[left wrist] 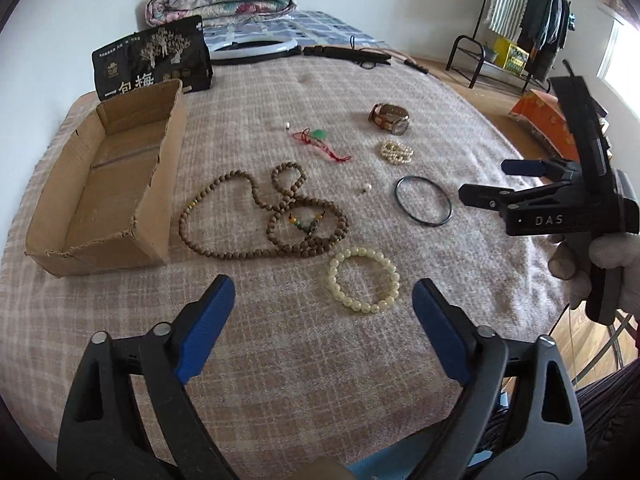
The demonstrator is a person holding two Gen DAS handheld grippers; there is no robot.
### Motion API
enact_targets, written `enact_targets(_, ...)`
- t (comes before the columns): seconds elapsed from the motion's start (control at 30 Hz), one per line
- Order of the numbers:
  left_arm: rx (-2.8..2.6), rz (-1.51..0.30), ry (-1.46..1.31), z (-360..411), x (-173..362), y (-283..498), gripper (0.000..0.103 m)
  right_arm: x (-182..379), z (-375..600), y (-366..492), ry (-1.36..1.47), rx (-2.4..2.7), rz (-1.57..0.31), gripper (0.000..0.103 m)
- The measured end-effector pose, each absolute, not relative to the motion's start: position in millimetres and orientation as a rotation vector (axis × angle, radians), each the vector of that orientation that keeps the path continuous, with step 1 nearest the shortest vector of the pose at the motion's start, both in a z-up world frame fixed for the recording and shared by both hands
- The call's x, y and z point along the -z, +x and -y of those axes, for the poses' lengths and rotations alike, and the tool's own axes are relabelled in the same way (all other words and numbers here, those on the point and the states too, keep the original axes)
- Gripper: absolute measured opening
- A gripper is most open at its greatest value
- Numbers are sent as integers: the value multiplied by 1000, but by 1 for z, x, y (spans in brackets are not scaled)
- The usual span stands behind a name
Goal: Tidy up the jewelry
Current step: 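Grasp the cream bead bracelet with the left tool while the right tool grasps the dark bangle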
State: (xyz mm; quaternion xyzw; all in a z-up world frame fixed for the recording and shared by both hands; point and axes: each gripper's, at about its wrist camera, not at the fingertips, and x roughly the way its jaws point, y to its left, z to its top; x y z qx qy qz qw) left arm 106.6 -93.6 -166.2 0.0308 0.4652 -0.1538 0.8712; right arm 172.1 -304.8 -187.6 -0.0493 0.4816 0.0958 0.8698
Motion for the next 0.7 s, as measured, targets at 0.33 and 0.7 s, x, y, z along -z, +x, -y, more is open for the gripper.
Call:
enact_targets(0.33, 300, -1082, 37, 95, 207, 130, 61, 207, 281, 190, -185, -288, -1015, 103)
enact_targets(0.7, 316, -1145, 0, 98, 220, 142, 47, 229, 273, 201, -215, -307, -1068, 100)
